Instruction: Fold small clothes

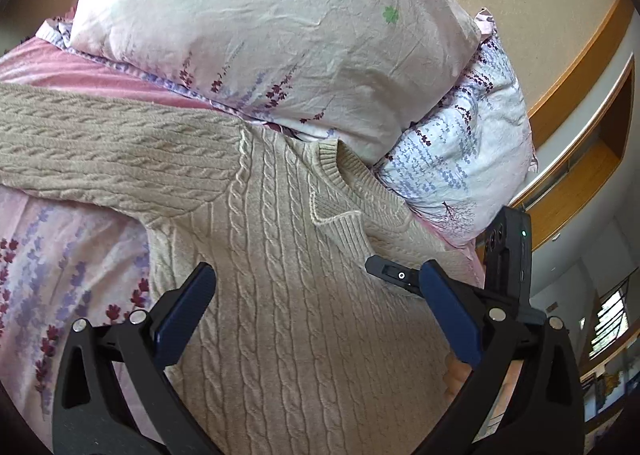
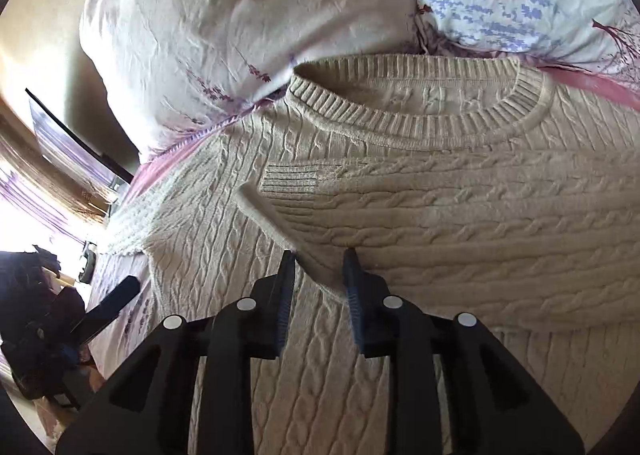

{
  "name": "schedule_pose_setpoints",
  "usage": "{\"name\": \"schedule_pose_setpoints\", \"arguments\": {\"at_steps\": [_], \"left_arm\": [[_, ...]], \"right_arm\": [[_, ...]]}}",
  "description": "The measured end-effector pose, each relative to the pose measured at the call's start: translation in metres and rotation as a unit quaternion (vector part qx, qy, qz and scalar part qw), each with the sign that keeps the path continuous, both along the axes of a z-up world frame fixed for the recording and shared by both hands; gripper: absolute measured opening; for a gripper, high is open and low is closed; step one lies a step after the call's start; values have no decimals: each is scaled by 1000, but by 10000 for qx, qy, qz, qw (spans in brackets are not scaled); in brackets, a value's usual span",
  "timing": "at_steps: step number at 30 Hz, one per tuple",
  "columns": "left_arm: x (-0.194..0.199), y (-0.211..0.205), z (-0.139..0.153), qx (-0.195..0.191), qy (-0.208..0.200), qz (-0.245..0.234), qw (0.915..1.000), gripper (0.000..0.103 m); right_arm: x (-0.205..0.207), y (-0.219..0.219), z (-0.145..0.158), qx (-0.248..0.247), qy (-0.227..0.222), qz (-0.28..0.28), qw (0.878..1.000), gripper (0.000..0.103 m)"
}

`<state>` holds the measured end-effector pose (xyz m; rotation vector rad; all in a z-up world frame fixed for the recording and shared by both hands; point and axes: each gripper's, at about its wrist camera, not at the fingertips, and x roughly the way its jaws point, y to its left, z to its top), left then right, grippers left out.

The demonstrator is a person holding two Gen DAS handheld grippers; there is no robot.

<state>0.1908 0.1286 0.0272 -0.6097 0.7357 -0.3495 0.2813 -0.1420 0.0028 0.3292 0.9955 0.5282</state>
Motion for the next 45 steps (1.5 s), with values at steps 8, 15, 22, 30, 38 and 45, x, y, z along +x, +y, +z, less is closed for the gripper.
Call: {"name": "schedule_pose_setpoints", "arguments": {"at_steps": [8, 15, 22, 30, 38, 45], "left_arm": [[44, -33, -18, -689, 722, -442, 9940, 78], [68, -51, -38, -737, 1258, -293, 9889, 62], [92, -60, -44, -684, 1400, -228, 9875, 32], [98, -51, -23, -25, 627, -105, 9980, 8], [100, -43, -44, 626, 973, -21, 9933, 11], [56, 5, -13, 200, 683, 191, 9973, 55]], "right_arm": [[-50, -164, 6, 1187, 275, -2140, 9692, 38], [-59, -250, -39, 1731, 1003, -3420, 9182, 37], [-51, -263, -35, 1556, 604, -3712, 9134, 16], [-57, -249, -19, 1411, 104, -3412, 9293, 9], [-59, -224, -32, 862, 509, -3295, 9388, 17], [-84, -196, 15, -290, -278, -3196, 9467, 34]]}}
